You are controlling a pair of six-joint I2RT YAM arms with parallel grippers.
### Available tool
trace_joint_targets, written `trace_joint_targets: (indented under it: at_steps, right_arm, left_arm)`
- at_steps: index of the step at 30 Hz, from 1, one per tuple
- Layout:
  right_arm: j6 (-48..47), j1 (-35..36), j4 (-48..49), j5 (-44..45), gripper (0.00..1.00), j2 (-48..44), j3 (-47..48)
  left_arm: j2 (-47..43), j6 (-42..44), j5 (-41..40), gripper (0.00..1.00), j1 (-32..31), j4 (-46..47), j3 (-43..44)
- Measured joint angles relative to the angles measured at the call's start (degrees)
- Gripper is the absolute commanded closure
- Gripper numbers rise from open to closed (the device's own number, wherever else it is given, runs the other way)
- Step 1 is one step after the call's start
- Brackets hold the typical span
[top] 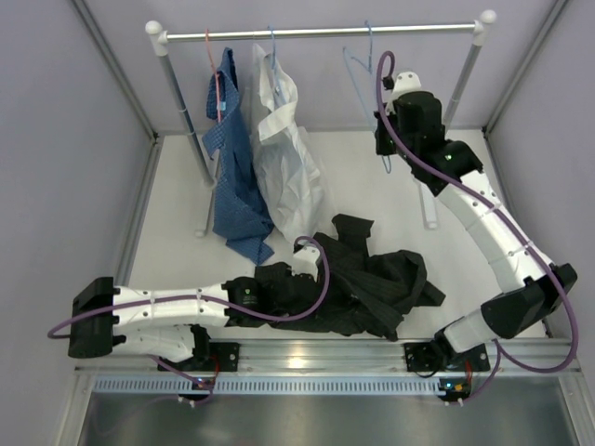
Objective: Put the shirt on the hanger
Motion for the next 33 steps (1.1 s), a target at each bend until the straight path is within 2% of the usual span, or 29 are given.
trace_joint_targets:
  at_steps: [23, 30, 33]
  right_arm:
    - [0.28, -2.99, 2.82, -3.67, 1.00, -6.64, 3.91]
    - [0.04, -2.99, -2.82, -7.69, 1.00, -16.59, 2.21]
    - [0.07, -3.02, -9.70, -10.49, 1.00, -23.56, 0.11]
  left_arm:
    - [-0.96, -0.66, -2.58, 1.00, 0.09, -0.09, 0.11]
    - [-0.70, 0.11, -2.78, 1.00, 4.79, -1.01, 5.88]
    - [-0.31, 1.27, -2.27, 1.00, 6.36, -1.16, 8.81]
